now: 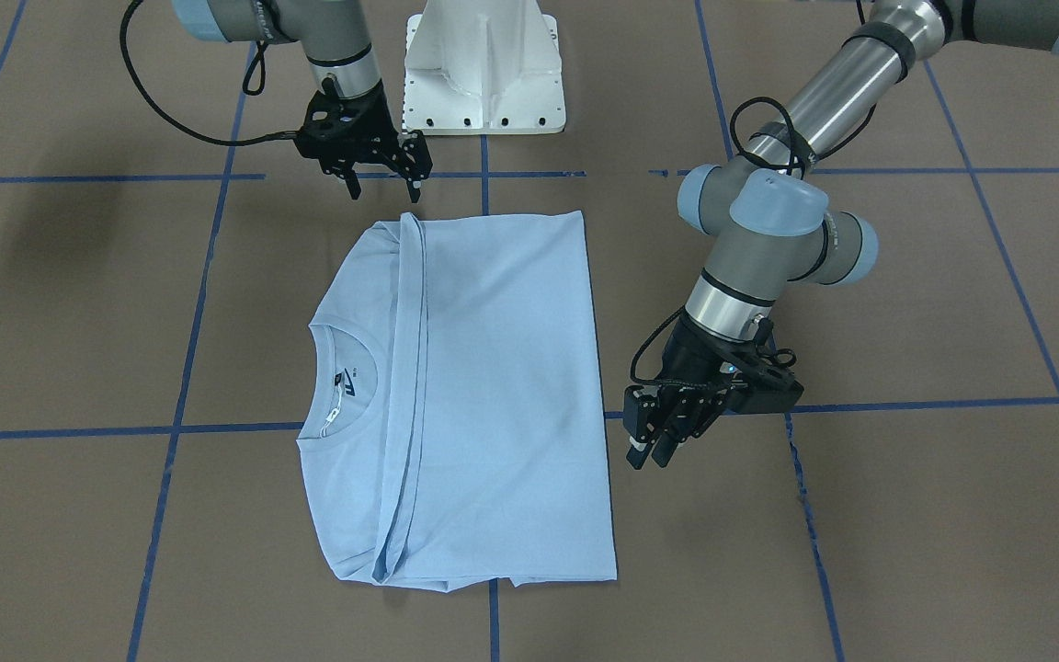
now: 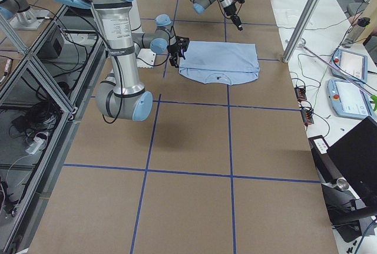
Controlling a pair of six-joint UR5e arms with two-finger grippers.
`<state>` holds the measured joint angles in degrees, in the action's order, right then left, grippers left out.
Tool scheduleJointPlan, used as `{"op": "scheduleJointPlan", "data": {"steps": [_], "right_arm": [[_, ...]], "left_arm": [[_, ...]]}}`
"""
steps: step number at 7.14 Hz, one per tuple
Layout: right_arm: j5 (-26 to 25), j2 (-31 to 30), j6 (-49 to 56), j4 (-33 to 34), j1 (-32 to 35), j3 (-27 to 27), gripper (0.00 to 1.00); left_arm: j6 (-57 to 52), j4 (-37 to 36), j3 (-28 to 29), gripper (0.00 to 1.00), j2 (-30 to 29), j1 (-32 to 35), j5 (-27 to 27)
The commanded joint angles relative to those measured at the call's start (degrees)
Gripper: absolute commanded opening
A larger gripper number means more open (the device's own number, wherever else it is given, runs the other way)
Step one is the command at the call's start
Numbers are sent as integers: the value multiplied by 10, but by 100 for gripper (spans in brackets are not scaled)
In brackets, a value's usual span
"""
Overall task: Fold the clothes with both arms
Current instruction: 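Rotate the shirt square with both grippers, collar toward the right gripper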
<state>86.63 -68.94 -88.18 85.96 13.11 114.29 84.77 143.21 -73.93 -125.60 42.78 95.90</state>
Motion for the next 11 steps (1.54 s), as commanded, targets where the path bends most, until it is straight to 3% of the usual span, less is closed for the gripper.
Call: {"op": "scheduleJointPlan", "data": {"steps": [1,7,11], "right_arm": [[-4,32,148,35,-2,-19,57],[-6,35,294,34,-3,-30,57],[-14,42,308,33,-5,-46,49]], "left_arm": [[0,4,-3,44,9,-2,25],[2,7,-4,44,15,-11,26],[2,7,-4,44,16,-13,26]]}}
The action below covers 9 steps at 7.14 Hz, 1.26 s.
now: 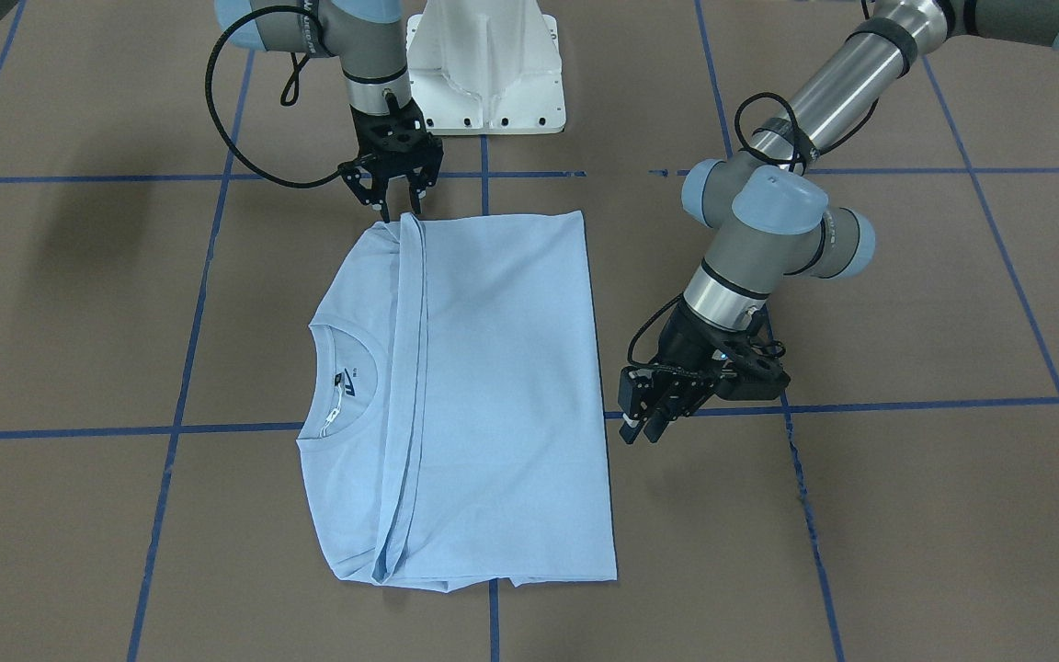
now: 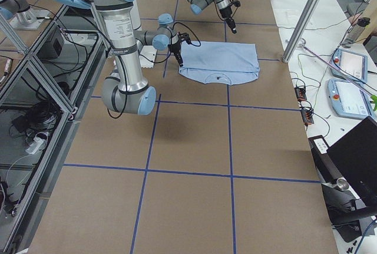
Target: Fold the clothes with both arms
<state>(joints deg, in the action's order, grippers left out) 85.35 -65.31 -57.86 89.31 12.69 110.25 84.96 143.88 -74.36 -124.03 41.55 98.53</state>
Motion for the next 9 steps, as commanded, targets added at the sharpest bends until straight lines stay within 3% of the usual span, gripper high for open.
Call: {"op": "scheduleJointPlan", "data": {"steps": [1,2,6,9], "right_arm": [[-1,7,5,0,-1,-10,26],[-1,11,5,0,-1,-10,0],[6,2,25,-1,20,7,0],[0,-63,16,-5,20,33,0]], "left_arm": [[0,0,0,44,0,-1,0],[0,0,0,44,1,-1,0],[0,0,0,44,0,-1,0],[19,0,-8,44,-1,-14,0]]}}
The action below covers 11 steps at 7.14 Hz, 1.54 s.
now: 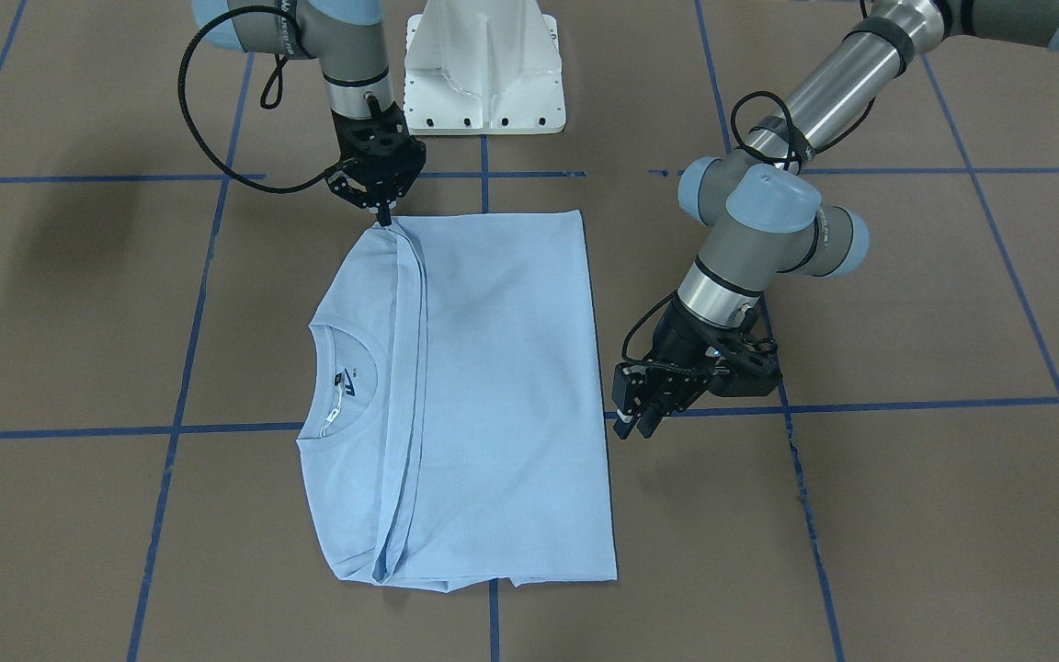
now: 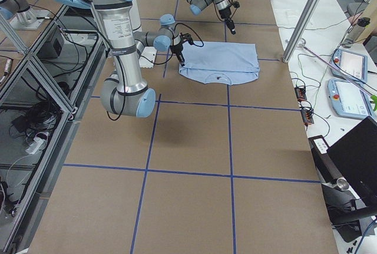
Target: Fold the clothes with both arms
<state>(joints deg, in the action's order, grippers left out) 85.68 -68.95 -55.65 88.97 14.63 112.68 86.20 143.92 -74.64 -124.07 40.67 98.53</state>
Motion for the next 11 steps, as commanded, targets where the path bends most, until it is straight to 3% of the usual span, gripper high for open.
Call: {"op": "scheduleJointPlan", "data": {"steps": [1,5,6,8,9,11], "right_arm": [[-3,-40,-12,-2,-2,17,0],[0,-64,-29,-2,-13,32,4],[-3,-74,-30,-3,-13,33,32],[0,-76,-52,-3,-13,39,59],[2,-76,-100,-3,-13,48,65],[-5,-60,-101,-3,-13,39,63]], "left_arm": [[14,0,-7,44,0,-8,0],[17,0,-9,44,-1,-9,0],[17,0,-9,44,-1,-9,0],[17,0,-9,44,-1,-9,0],[17,0,-10,44,-1,-9,0],[17,0,-10,44,-1,-9,0]]}}
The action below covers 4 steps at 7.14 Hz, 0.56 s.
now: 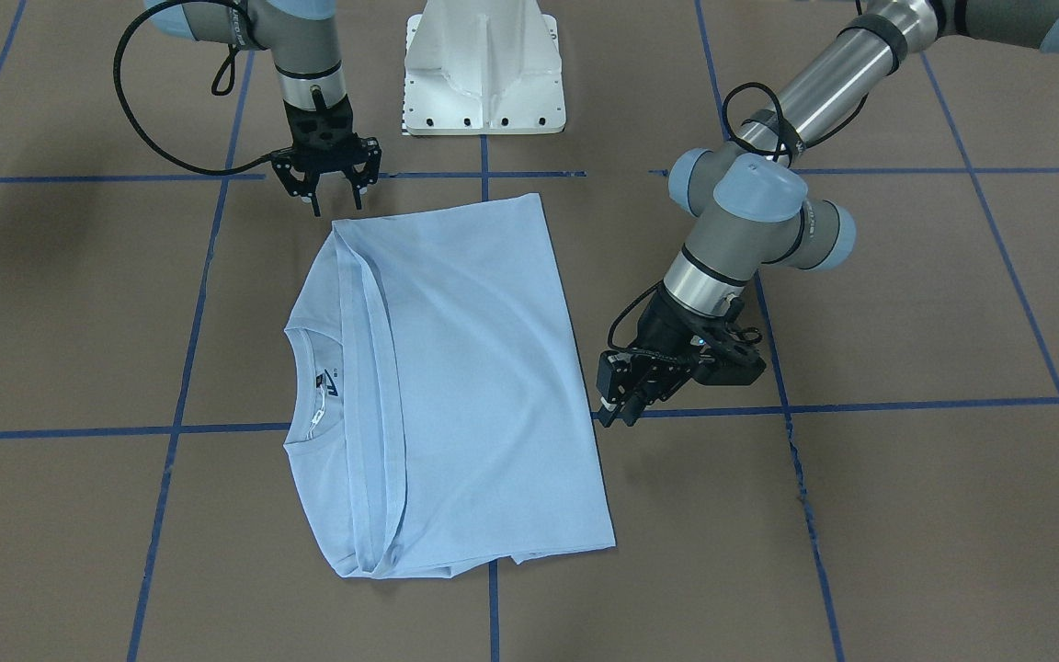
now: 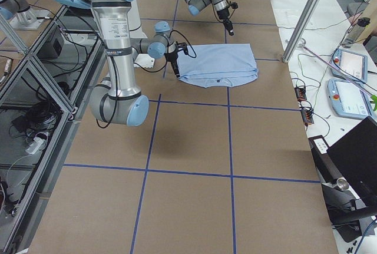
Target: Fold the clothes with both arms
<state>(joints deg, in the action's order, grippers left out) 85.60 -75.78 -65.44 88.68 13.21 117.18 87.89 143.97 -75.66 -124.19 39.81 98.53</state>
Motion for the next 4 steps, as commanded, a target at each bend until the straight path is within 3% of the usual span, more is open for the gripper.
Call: {"op": "scheduleJointPlan", "data": {"steps": [1,4], "right_arm": [[-4,32,1,0,22,-29,60],[-3,85,61,0,66,-88,55]], "left_arm": [[1,0,0,44,-1,0,0],[11,0,1,44,0,-8,-1]]}}
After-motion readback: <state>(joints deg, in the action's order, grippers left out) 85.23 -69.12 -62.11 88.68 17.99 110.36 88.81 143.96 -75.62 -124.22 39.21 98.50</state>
